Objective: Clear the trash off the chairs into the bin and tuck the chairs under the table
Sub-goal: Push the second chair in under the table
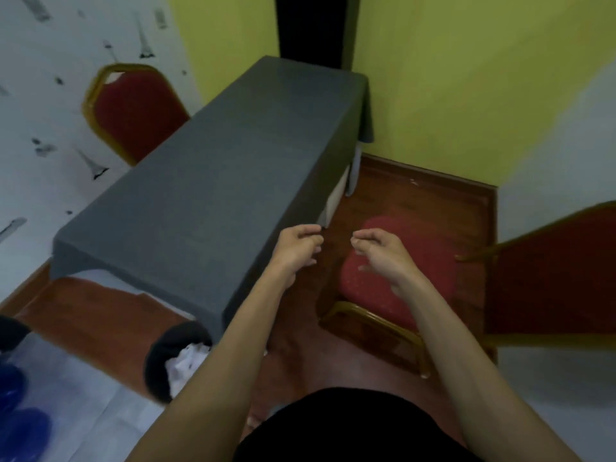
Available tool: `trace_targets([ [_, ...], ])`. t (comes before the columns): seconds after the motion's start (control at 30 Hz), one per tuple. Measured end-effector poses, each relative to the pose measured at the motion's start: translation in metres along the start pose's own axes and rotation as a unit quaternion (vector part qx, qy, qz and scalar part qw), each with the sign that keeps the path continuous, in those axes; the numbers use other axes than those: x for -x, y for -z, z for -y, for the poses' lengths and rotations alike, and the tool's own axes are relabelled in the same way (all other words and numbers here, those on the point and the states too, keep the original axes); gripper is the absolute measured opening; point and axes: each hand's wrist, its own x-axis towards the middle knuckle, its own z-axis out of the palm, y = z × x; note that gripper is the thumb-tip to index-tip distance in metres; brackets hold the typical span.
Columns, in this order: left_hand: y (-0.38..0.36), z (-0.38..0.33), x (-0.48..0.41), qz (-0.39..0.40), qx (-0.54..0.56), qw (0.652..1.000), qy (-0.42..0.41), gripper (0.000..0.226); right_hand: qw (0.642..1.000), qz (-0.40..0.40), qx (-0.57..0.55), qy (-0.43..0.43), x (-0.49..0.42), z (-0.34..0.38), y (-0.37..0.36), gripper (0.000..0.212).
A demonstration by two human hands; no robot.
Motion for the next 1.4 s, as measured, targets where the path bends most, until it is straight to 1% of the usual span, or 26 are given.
trace_targets([
  [0.03,-0.033,-0.006,-0.001,0.020,-0.010,1.000,-0.001,0.019,1.000,-0.015,-0.007,0.004,0.000,-0.004,0.033,0.021],
  [0.07,-0.043,-0.009,-0.001,0.029,-0.016,0.999,-0.003,0.019,1.000,-0.020,-0.010,0.006,-0.002,-0.003,0.042,0.021],
  [0.23,-0.161,-0.040,-0.007,0.113,-0.048,0.992,-0.025,0.022,0.993,-0.116,-0.024,0.000,-0.007,-0.020,0.156,0.020],
  [0.33,-0.212,-0.052,-0.007,0.154,-0.084,0.984,-0.034,0.025,0.987,-0.160,-0.034,-0.009,-0.004,-0.034,0.207,0.018],
  [0.5,-0.284,-0.064,-0.024,0.216,-0.134,0.966,-0.044,0.020,0.971,-0.230,-0.044,-0.039,-0.006,-0.057,0.279,0.018],
  [0.6,-0.333,-0.068,-0.029,0.262,-0.169,0.949,-0.040,0.020,0.959,-0.276,-0.032,-0.056,-0.001,-0.075,0.319,0.013],
  [0.7,-0.391,-0.073,-0.028,0.320,-0.190,0.927,-0.050,0.019,0.933,-0.356,-0.020,-0.044,0.004,-0.080,0.363,0.005],
  [0.77,-0.425,-0.072,-0.023,0.360,-0.214,0.906,-0.059,0.017,0.916,-0.399,0.010,-0.048,0.007,-0.080,0.391,0.014],
  [0.8,-0.440,-0.069,-0.019,0.374,-0.226,0.897,-0.063,0.018,0.912,-0.405,0.032,-0.057,0.008,-0.084,0.403,0.020],
  [0.9,-0.476,-0.058,-0.007,0.393,-0.237,0.885,-0.080,0.025,0.912,-0.393,0.073,-0.092,0.010,-0.094,0.427,0.041],
  [0.97,-0.498,-0.050,0.002,0.407,-0.255,0.872,-0.093,0.045,0.913,-0.382,0.095,-0.103,0.009,-0.098,0.442,0.052],
  [1.0,-0.509,-0.045,0.007,0.415,-0.273,0.862,-0.100,0.058,0.916,-0.378,0.092,-0.103,0.005,-0.101,0.452,0.054],
  [1.07,-0.528,-0.033,0.020,0.427,-0.312,0.839,-0.125,0.086,0.926,-0.355,0.067,-0.108,-0.007,-0.106,0.472,0.049],
  [1.13,-0.548,-0.019,0.033,0.428,-0.327,0.832,-0.134,0.114,0.943,-0.303,0.068,-0.121,-0.021,-0.108,0.494,0.044],
  [1.17,-0.557,-0.013,0.040,0.425,-0.329,0.834,-0.125,0.123,0.951,-0.272,0.076,-0.127,-0.029,-0.110,0.505,0.044],
  [1.23,-0.570,-0.005,0.055,0.410,-0.343,0.839,-0.097,0.131,0.961,-0.213,0.101,-0.143,-0.043,-0.108,0.525,0.038],
  [1.27,-0.576,-0.002,0.060,0.397,-0.353,0.843,-0.088,0.131,0.965,-0.188,0.104,-0.150,-0.049,-0.107,0.533,0.034],
  [1.37,-0.592,0.001,0.063,0.345,-0.359,0.863,-0.084,0.122,0.974,-0.135,0.078,-0.166,-0.068,-0.104,0.549,0.032],
  [1.4,-0.597,0.001,0.062,0.335,-0.359,0.867,-0.081,0.120,0.974,-0.126,0.086,-0.165,-0.075,-0.104,0.552,0.027],
])
